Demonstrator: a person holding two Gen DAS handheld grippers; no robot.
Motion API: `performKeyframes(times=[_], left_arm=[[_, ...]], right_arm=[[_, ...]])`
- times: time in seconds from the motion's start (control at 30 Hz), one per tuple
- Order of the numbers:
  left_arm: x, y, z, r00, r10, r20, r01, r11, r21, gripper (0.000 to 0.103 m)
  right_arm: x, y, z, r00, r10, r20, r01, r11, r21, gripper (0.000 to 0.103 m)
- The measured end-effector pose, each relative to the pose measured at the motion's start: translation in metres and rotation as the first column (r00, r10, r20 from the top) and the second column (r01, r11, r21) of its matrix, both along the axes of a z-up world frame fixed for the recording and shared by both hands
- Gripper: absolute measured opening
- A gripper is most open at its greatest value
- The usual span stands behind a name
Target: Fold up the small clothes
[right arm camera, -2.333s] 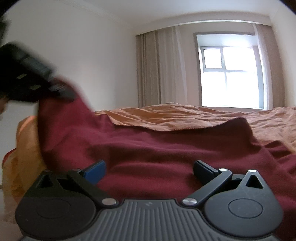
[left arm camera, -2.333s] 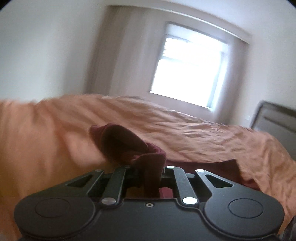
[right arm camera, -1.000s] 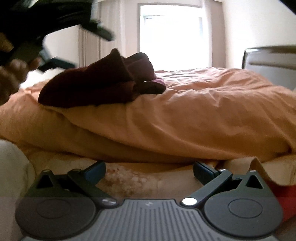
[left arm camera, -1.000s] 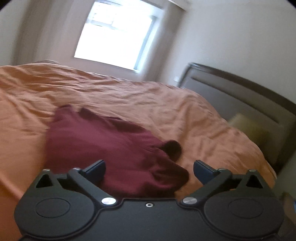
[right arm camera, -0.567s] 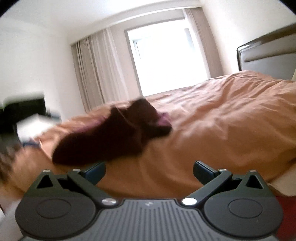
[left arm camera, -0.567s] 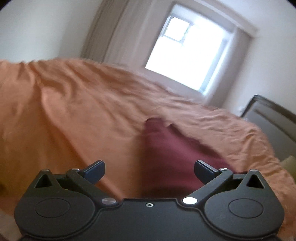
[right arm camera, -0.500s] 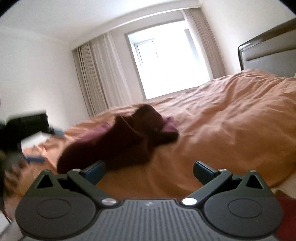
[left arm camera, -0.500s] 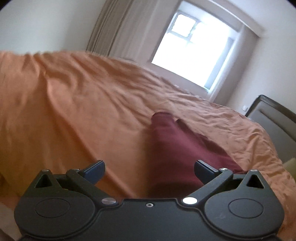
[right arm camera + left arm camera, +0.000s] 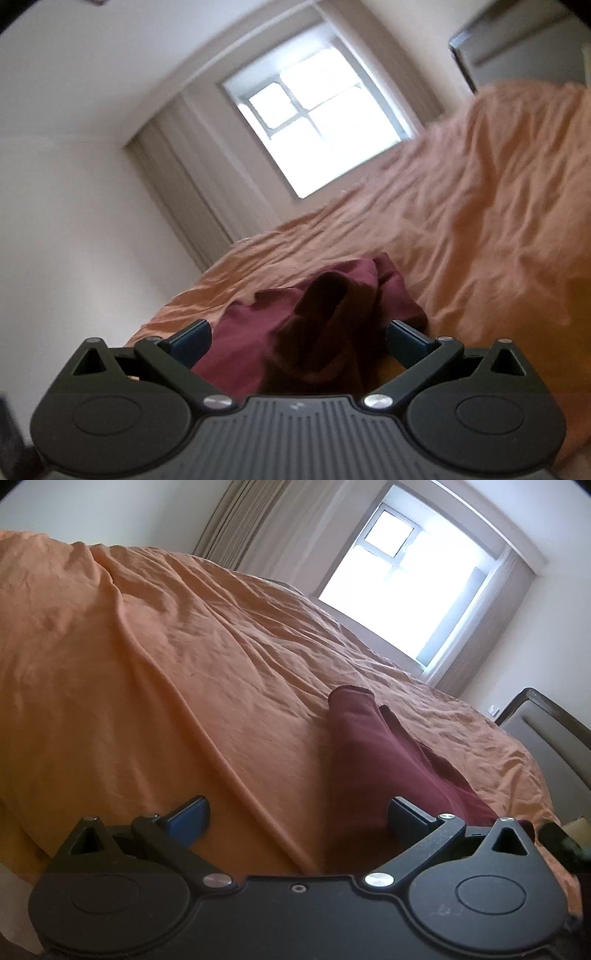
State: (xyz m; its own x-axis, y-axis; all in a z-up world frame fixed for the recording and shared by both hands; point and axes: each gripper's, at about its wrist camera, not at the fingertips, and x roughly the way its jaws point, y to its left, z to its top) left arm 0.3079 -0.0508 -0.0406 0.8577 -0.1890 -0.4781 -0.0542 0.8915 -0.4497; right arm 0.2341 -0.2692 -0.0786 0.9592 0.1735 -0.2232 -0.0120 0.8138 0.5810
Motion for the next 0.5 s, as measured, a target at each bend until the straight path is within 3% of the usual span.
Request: performKeyframes(times=[0.13, 0.2, 0.3, 0.4, 0.5], left_arm=[[0.001, 0.001, -0.004, 0.999, -0.031, 0.010, 0.032, 0.999, -0.010, 0.102], [0.002, 0.000, -0.004, 0.999, -0.041, 0.015, 0.041, 0.999, -0.005, 0.099], [0.003, -0.005, -0.003, 0.998, -0.054, 0.019, 0.054, 0.999, -0.005, 0.093], [0.006, -0.015, 0.000, 0.997, -0.074, 0.019, 0.074, 0.997, -0.006, 0.085], [0.012, -0.027, 0.004, 0.991, -0.133, 0.025, 0.133, 0.991, -0.014, 0.071]], right_arm=[[0.023, 0.005, -0.003, 0.998, -0.047, -0.045, 0.044, 0.997, -0.061, 0.075], [0.028, 0.007, -0.006, 0.997, -0.061, -0.048, 0.056, 0.993, -0.104, 0.052], [0.032, 0.005, -0.007, 0.996, -0.077, -0.052, 0.069, 0.988, -0.136, 0.035], [0.036, -0.002, -0.003, 0.996, -0.083, -0.039, 0.077, 0.988, -0.137, 0.025], [0.031, 0.000, 0.008, 0.994, -0.111, 0.023, 0.113, 0.974, -0.197, 0.024]])
